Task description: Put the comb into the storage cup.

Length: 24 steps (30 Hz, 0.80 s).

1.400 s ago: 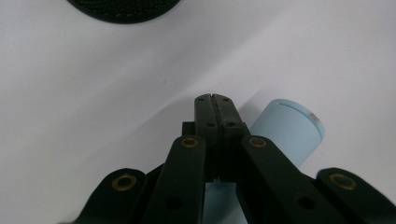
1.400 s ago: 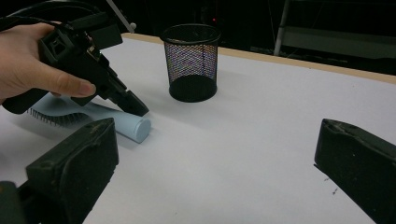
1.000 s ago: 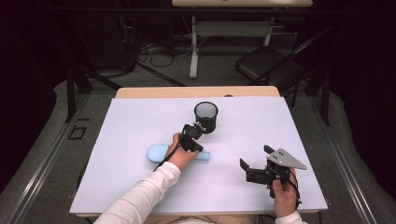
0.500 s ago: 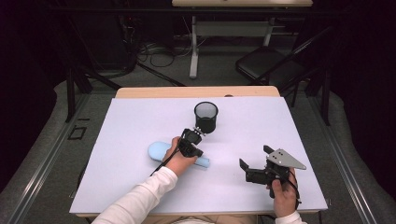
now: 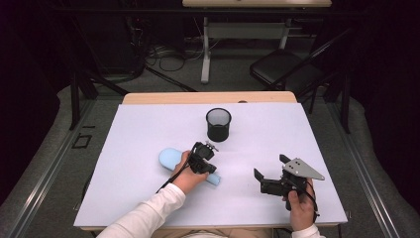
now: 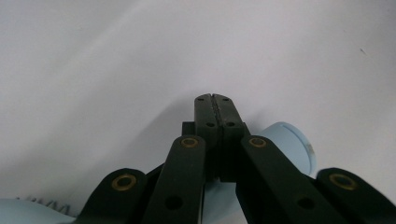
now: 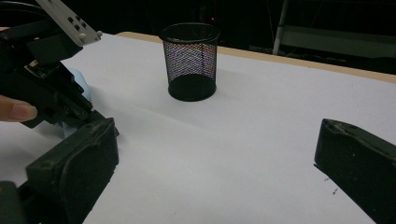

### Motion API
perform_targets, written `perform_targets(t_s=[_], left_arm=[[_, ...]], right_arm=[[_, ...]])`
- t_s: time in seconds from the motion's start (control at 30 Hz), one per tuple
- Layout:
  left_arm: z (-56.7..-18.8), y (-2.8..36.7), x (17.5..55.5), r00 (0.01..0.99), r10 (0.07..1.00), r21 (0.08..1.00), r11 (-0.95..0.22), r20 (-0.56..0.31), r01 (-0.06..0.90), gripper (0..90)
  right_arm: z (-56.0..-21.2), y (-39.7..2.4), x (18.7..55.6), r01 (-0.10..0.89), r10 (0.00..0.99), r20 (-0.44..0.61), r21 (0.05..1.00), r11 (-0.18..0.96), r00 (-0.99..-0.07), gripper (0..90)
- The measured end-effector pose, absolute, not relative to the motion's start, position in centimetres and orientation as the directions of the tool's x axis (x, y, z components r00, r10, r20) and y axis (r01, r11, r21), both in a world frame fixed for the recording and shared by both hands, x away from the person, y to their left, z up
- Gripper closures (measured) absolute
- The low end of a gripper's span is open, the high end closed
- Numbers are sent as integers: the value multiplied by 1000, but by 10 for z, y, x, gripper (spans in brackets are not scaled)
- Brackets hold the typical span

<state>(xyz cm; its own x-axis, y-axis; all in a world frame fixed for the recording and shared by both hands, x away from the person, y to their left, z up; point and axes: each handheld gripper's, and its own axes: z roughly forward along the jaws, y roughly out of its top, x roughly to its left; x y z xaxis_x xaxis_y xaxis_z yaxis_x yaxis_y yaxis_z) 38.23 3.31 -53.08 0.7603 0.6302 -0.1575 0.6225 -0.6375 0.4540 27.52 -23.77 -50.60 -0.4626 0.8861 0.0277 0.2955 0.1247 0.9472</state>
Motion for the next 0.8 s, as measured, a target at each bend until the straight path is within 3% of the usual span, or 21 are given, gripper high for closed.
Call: perform_targets(t_s=[0.8], left_arm=[[-534,34,353,802,569,457,-673,-183,581,900]], right_arm=[[-506,-238,275,295,886,27,947,125,-462,0]])
